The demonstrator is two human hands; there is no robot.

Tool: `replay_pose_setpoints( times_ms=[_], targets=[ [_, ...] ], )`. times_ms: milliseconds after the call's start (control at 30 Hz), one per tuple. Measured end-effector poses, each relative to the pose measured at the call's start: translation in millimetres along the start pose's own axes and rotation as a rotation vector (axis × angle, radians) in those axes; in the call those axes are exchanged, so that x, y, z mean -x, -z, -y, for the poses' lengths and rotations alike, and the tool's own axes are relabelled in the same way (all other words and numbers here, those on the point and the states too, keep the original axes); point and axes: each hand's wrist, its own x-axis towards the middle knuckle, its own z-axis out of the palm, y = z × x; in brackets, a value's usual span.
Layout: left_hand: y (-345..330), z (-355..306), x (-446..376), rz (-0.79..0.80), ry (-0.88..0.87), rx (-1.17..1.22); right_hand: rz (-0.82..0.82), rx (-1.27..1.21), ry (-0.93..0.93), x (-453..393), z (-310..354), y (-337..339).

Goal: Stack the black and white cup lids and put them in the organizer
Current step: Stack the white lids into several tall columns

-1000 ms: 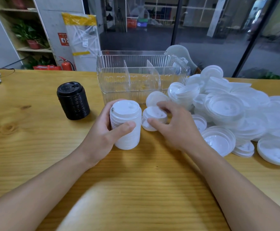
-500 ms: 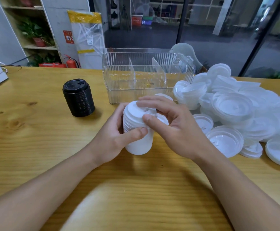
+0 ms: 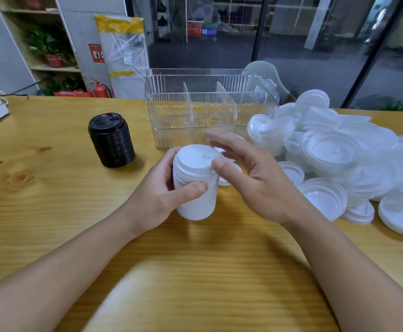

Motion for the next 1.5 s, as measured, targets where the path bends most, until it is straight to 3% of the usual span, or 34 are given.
replay_pose_setpoints(
  times_ms=[67, 133, 200, 333, 500, 567, 733, 867, 967, 1200, 1367, 1500],
  targets=[
    [5, -2, -1, -0.026, -0.012, -0.024, -0.112, 0.045, -0.059, 0, -8, 12],
    [11, -1, -2, -0.062, -0.025, -0.032, -0.149, 0.269, -0.134, 1, -20, 19],
    [15, -1, -2, -0.090, -0.041, -0.022, -0.081, 0.485, -0.178, 3, -31, 17],
    [13, -3, -3, -0.113, -0.078, -0.015, 0.061, 0.655, -0.190, 1, -40, 1],
    [6, -2, -3, -0.124, -0.073, -0.016, 0.035, 0.708, -0.168, -3, -39, -9],
    [5, -1, -3, -0.123, -0.051, -0.010, -0.016, 0.605, -0.208, -2, -35, -6],
    [4, 0, -3, -0.116, -0.031, -0.004, -0.199, 0.058, -0.371, -2, -30, 3],
    [4, 2, -3, -0.116, -0.026, 0.001, -0.186, -0.351, -0.528, -1, -31, 4],
    [7, 0, -4, -0.122, -0.021, 0.017, -0.150, -0.425, -0.611, 1, -26, 8],
    [8, 1, -3, -0.133, -0.029, 0.019, -0.086, -0.303, -0.658, 5, -19, 16],
    [8, 0, -3, -0.130, -0.016, 0.016, -0.041, 0.487, -0.623, 2, -22, 21],
    [8, -2, -2, -0.133, -0.016, 0.017, -0.042, 0.536, -0.530, 3, -24, 9]
  ],
)
